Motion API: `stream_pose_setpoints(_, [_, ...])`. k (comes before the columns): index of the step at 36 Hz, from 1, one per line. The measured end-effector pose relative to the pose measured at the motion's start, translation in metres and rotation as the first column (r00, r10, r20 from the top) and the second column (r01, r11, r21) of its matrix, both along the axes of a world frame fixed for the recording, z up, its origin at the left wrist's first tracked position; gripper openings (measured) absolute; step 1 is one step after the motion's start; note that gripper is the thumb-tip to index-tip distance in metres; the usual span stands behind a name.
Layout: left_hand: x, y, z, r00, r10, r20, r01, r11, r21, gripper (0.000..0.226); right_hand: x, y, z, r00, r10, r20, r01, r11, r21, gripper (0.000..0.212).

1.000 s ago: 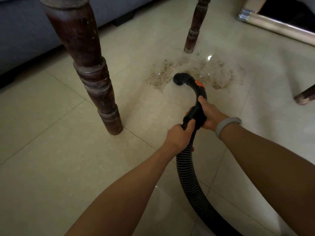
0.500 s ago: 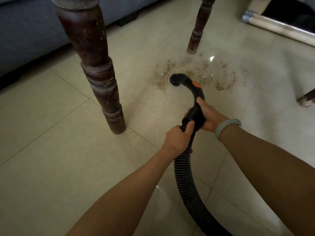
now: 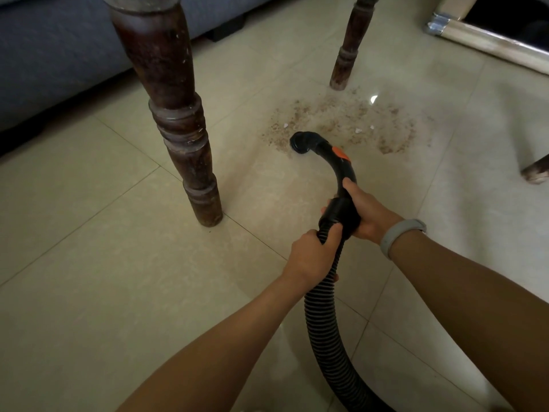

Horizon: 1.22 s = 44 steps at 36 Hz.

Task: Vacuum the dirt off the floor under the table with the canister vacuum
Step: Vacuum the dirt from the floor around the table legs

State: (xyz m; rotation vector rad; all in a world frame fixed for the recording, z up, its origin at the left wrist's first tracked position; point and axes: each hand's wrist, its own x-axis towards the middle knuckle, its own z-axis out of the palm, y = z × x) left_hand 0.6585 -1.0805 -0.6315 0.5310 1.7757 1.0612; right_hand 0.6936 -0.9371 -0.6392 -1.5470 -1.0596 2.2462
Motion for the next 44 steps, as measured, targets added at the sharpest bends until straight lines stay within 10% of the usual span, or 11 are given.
stream_pose_setpoints(44, [-0.006, -0.017, -0.01, 0.999, 0.038, 0.002, -0.038, 0.999, 0.003, 0.045, -0.017, -0.02, -0.007, 0.999, 0.014, 0.03, -0.016, 0.998, 0.061, 0.039])
